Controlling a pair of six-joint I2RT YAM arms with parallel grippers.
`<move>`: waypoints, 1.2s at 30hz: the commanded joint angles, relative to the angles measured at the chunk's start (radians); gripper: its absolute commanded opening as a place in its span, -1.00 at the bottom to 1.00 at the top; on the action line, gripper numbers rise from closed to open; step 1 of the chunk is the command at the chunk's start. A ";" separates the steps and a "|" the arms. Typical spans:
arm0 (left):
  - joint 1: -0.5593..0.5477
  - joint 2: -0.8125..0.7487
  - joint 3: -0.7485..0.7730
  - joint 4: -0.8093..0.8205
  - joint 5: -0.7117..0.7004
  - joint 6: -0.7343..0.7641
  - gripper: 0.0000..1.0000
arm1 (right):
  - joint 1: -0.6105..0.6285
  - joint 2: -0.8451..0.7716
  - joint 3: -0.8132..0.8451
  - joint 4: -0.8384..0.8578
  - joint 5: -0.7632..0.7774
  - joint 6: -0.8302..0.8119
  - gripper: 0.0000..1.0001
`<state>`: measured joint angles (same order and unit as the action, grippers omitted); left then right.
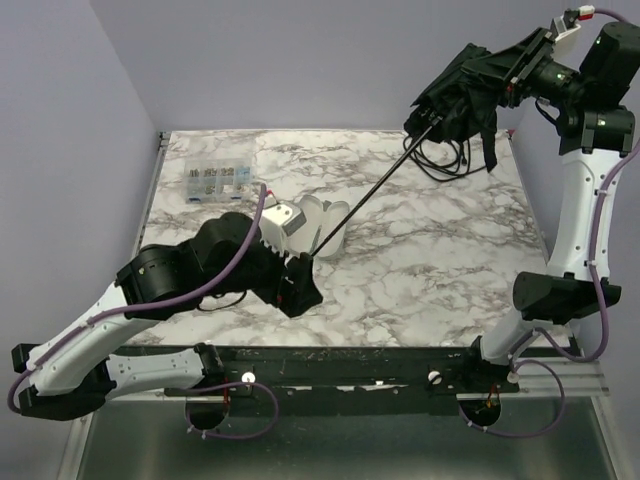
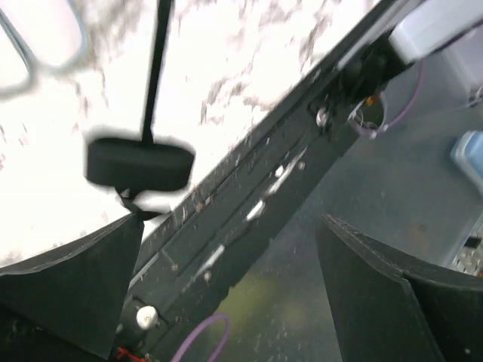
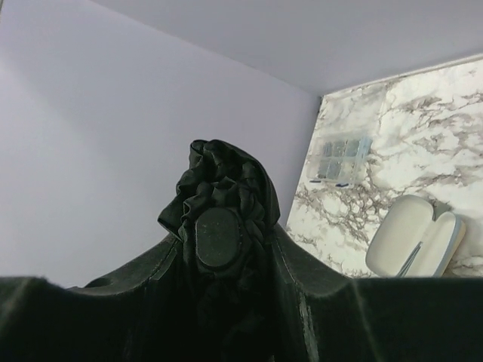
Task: Open the umbrella
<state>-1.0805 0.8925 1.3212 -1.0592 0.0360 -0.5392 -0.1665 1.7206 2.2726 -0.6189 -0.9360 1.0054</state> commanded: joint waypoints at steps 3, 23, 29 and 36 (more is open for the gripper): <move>0.028 0.202 0.425 -0.015 -0.060 0.169 0.97 | 0.043 -0.132 -0.081 -0.013 -0.029 -0.027 -0.99; 0.251 0.336 0.234 0.249 0.654 0.135 0.87 | 0.096 -0.226 -0.227 0.156 -0.112 0.080 -0.99; 0.252 0.315 0.166 0.289 0.695 0.109 0.41 | 0.108 -0.195 -0.213 0.210 -0.121 0.123 -0.99; 0.252 0.284 0.099 0.404 0.729 -0.008 -0.95 | 0.136 -0.164 -0.217 0.304 -0.119 0.182 -0.99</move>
<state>-0.8314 1.2209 1.4578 -0.7780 0.7025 -0.4534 -0.0456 1.5486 2.0254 -0.4183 -1.0191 1.1145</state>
